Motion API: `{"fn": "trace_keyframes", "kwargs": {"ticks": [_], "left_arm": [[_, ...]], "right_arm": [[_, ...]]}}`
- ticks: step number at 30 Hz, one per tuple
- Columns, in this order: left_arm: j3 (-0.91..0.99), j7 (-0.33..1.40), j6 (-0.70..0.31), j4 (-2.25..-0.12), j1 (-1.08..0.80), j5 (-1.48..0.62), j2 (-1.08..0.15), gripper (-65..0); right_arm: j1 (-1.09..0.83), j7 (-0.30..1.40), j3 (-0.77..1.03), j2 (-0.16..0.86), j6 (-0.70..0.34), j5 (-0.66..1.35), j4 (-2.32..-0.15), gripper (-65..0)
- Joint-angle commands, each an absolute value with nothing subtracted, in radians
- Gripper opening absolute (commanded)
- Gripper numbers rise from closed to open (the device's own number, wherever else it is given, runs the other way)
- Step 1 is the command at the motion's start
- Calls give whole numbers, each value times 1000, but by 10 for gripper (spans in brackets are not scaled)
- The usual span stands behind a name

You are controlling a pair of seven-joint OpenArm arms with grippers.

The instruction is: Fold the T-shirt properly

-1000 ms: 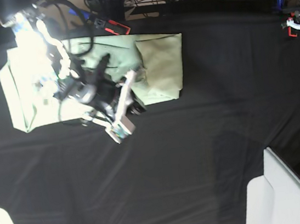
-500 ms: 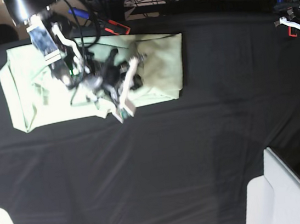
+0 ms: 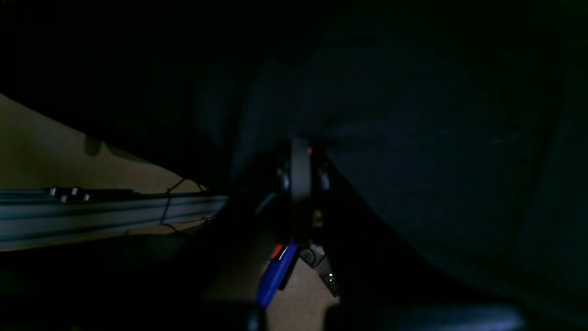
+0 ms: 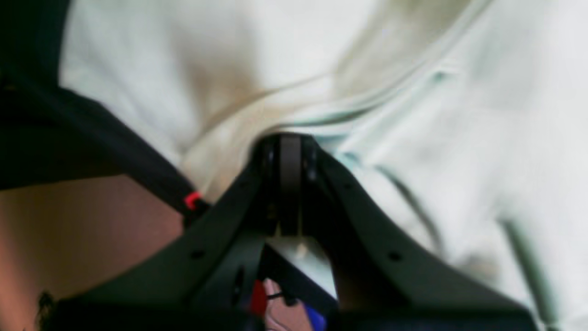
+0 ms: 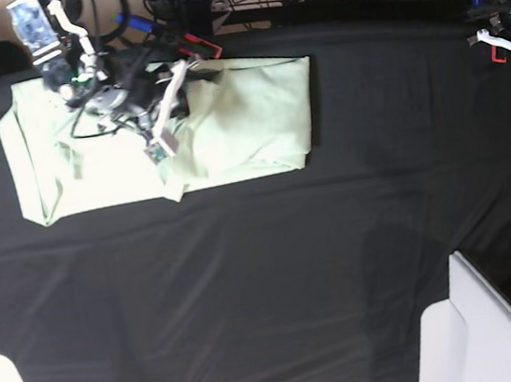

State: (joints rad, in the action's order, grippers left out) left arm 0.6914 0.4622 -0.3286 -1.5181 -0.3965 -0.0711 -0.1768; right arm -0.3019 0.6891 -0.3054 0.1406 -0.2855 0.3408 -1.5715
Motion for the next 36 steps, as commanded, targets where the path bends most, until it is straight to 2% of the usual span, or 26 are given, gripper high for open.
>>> {"fn": "trace_keyframes", "kwargs": {"ticks": [1,8,15,23,29,36], "left_arm": [[697,444,-321,-1532,-398,-73,-194,-650],[697,444,-321,-1532,-398,-68,-193,-650],[697,444,-321,-1506,-398,-67,-196,-650],[696,444,-321,-1500,-383,-76,-188,-650],[654,444,-323,-1504,-378,-76,-170,-650],[608,444,-323,-1503,-383,-76,-170,-650]], "right_arm": [[-312,673,-308,148,-294,358,-1596,-647],[-364,676,-266,174,-294,355,-1621,-647],[-421,728,-189,202,-292,355,-1759,-647],[-398,777,-265,163,-292,360,-1844,-647],[-341,768,-302,107,-292,355,-1728,-647],[-341,682,-251,150,-292,355,-1590,-647]]}}
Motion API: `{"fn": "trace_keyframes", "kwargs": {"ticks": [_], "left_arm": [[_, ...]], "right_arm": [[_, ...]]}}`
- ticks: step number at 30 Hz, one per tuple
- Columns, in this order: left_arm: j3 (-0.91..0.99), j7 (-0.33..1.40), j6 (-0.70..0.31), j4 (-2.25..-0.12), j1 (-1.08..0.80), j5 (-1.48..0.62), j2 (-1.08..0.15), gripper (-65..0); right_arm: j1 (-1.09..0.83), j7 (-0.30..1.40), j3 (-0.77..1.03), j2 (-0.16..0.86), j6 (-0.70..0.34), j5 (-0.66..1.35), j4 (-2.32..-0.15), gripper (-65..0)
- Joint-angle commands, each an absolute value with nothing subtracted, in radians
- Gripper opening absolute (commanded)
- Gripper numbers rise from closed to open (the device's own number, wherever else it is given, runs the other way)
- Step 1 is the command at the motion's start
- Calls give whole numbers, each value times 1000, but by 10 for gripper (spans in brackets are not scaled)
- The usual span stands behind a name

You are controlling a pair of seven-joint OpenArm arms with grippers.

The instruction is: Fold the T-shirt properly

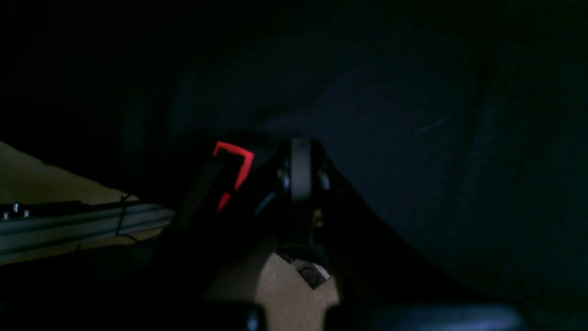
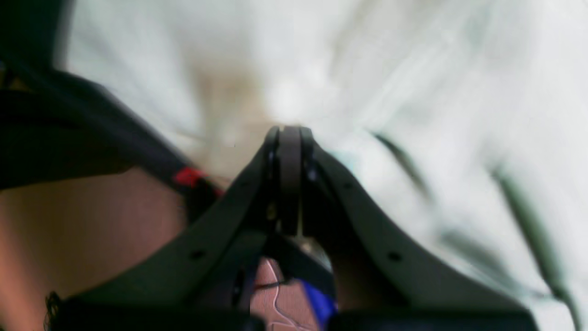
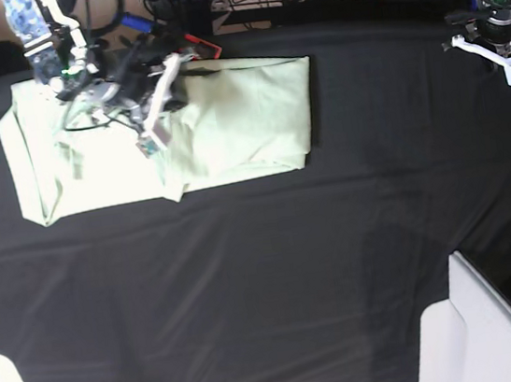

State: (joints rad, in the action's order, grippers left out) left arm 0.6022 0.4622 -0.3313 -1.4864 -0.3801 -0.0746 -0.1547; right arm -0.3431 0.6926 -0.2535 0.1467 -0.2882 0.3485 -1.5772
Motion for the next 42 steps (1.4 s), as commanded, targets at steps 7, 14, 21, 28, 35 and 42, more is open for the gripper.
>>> {"fn": "trace_keyframes", "kwargs": {"ticks": [7,14,21,28,35,42], "left_arm": [[608,444,-323,-1500,-377,-74,-170,-650],[608,444,-323,-1500,-377,-74,-170,-650],[608,444,-323,-1498,-377,-74,-173,-650],[608,444,-323,-1498,-374,-74,-170,-650],[608,444,-323,-1498,-366,-74,-170,-650],[608,444,-323,-1498,-371,-74,-170,-650]], "right_arm": [[-354,682,-202,214,-292,361,-1623,-647],[-423,745,-56,228,-292,361,-1850,-641],[-406,748,346,223,-418,364,-1851,-559],[-329,822,595,188,-667,363,-1732,-138],[-211,855,760,191,-698,363,-1419,-90],[-168,854,765,194,-698,363,-1287,-90]]}}
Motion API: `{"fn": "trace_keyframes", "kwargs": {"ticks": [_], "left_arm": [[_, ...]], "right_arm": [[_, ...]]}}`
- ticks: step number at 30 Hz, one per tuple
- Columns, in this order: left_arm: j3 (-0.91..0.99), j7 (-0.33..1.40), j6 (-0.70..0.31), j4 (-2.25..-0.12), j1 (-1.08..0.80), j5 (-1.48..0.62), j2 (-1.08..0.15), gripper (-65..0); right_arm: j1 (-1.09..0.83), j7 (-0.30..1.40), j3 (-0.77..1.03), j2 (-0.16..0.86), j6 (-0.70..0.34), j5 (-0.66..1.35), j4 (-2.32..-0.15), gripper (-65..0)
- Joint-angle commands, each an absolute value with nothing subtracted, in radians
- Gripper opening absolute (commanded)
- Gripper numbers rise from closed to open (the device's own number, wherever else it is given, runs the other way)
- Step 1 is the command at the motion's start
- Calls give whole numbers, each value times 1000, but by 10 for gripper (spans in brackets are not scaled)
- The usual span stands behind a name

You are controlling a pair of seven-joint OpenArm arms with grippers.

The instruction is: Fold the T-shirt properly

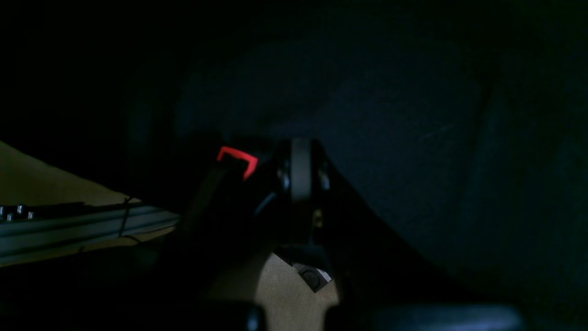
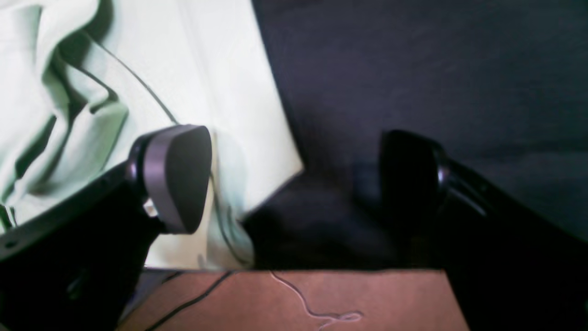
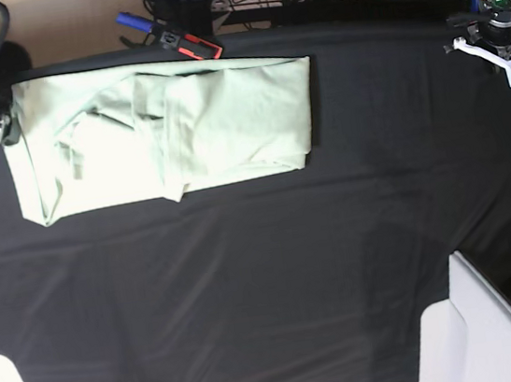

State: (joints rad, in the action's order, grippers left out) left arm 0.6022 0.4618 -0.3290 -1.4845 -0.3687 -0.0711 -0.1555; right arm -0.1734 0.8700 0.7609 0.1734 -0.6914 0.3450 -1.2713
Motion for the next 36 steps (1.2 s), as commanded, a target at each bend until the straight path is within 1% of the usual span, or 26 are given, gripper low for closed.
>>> {"fn": "trace_keyframes", "kwargs": {"ticks": [1,4,8,11,15,19,22,26,32,33,36], "left_arm": [[608,444,-323,-1498,-371,-74,-170,-650],[608,444,-323,-1498,-371,-74,-170,-650],[608,444,-323,-1497,-372,-74,-170,-650],[610,444,-323,-1497,-372,-74,-170,-650],[615,444,-323,-1497,-372,-74,-170,-650],[611,444,-323,-1497,-372,-74,-170,-650],[608,444,-323,-1497,-372,-74,-170,-650],[608,444,-323,-1497,-372,-74,-170,-650],[608,444,-323,-1497,-372,-73,-170,-650],[608,444,-323,-1497,-371,-73,-170,-650],[608,444,-323,-1497,-371,-74,-170,-650]], "right_arm": [[-160,854,765,193,-698,363,-1283,-90],[-151,854,765,183,-698,367,-1270,-90],[-139,854,763,186,-698,458,-1199,-89],[-136,852,763,214,-698,524,-1118,-89],[-131,854,760,239,-698,579,-1061,-89],[-137,855,670,232,-698,587,-1061,-90],[-153,855,610,196,-698,587,-1064,-90],[-176,855,550,154,-698,587,-1119,-90],[-194,855,492,131,-698,587,-1162,-93],[-194,855,492,131,-698,587,-1161,-110],[-194,855,452,131,-698,587,-1161,-202]]}}
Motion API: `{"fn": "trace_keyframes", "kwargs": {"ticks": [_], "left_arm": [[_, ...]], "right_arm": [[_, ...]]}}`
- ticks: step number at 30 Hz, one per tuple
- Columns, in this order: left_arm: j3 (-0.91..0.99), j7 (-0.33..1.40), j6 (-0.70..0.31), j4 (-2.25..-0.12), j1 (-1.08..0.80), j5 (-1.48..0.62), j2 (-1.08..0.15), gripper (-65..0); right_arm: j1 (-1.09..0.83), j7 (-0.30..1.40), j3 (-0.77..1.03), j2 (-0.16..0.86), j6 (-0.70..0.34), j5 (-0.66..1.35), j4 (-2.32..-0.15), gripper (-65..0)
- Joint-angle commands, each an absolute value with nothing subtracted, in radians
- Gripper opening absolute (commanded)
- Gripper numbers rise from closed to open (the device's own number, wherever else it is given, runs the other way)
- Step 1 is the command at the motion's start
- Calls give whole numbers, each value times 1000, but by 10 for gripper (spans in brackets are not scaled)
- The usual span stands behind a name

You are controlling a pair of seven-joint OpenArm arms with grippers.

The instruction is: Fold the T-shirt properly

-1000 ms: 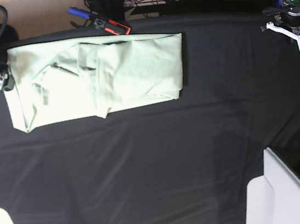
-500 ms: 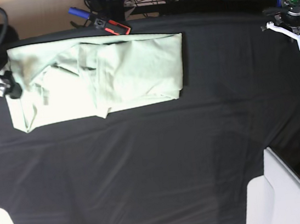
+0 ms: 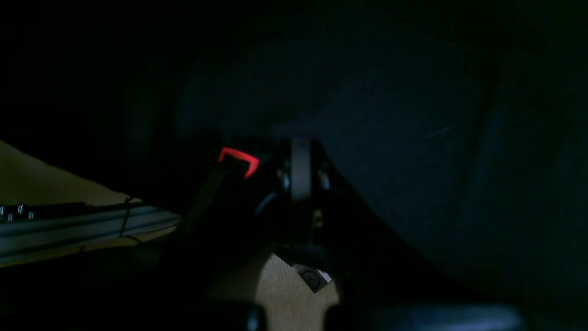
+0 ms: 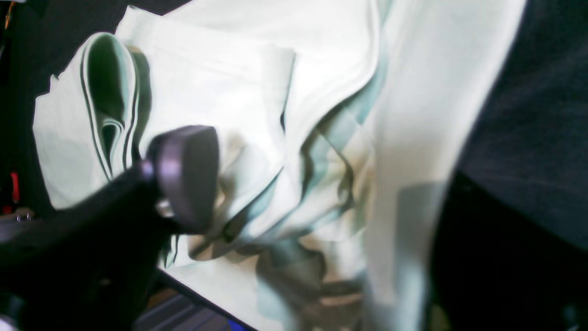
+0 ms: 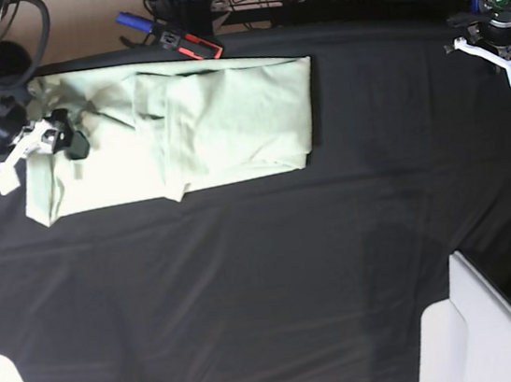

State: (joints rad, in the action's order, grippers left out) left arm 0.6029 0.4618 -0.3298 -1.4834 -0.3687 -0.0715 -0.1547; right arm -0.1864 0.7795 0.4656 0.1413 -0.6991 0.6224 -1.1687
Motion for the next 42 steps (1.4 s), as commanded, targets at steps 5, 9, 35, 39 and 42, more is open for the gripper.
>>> {"fn": "trace_keyframes", "kwargs": {"ticks": [5,9,35,39,42], "left_arm": [[608,444,-323,-1497,-371,-74,-168,-650],[608,444,-323,-1497,-371,-71,-168,-650],[608,444,-323,-1497,-369,-68,-168,-650],[607,444,-321,-1497,-364,-67,-168,-650],[607,444,-321,-1497,-364,-67,-163,-650]], "right_arm": [[-189,849,415,130,-698,584,-1159,-363],[-185,848,415,136,-698,582,-1158,-606],[-76,908,412,329,-564,269,-1328,-650],[-108,911,412,209,-513,13,-1489,-650],[-110,911,366,133,-512,-179,-1541,-650]]}}
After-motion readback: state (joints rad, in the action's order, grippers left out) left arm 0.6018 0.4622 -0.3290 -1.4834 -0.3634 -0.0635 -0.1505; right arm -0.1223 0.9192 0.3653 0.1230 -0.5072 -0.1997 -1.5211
